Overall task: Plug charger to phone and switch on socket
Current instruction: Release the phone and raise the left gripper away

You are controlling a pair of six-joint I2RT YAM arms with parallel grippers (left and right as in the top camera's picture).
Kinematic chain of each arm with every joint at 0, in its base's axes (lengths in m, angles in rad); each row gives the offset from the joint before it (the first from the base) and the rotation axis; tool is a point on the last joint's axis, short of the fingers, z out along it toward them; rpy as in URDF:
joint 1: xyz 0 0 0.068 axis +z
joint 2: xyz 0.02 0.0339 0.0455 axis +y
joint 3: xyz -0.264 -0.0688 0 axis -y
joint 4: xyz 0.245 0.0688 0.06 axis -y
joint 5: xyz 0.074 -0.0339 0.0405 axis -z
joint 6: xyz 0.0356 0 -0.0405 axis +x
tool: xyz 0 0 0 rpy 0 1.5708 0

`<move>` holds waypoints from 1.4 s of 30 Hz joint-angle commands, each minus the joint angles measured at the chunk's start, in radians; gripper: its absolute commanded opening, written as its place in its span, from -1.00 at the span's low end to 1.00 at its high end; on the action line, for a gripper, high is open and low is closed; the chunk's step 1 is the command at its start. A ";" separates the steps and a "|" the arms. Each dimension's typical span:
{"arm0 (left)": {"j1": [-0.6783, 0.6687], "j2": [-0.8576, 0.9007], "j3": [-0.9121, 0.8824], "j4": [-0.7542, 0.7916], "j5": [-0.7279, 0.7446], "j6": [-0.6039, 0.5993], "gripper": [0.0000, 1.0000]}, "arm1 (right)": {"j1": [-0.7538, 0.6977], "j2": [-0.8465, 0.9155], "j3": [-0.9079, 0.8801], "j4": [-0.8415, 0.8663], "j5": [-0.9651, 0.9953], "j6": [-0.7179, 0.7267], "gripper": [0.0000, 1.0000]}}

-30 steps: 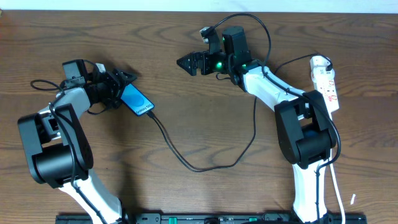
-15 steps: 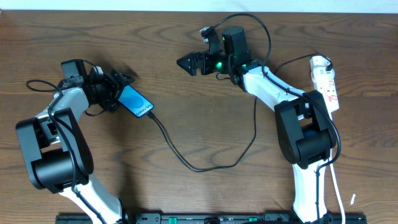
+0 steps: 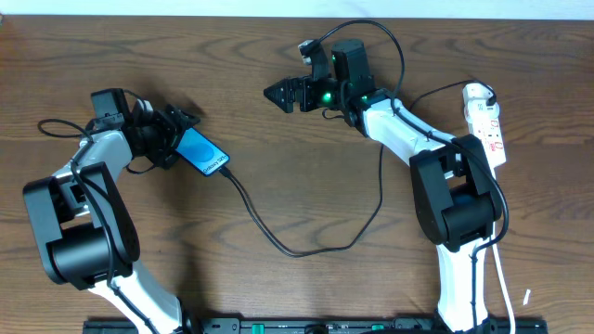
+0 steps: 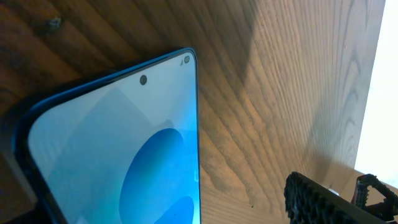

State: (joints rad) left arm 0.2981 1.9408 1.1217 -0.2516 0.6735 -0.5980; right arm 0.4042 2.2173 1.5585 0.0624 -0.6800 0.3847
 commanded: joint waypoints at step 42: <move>0.003 -0.243 -0.015 -0.152 -0.170 0.125 0.76 | -0.003 -0.016 0.016 -0.007 0.000 -0.016 0.99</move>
State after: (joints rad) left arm 0.2985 1.7550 1.1179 -0.3981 0.5163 -0.5468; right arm 0.4042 2.2173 1.5585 0.0582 -0.6800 0.3847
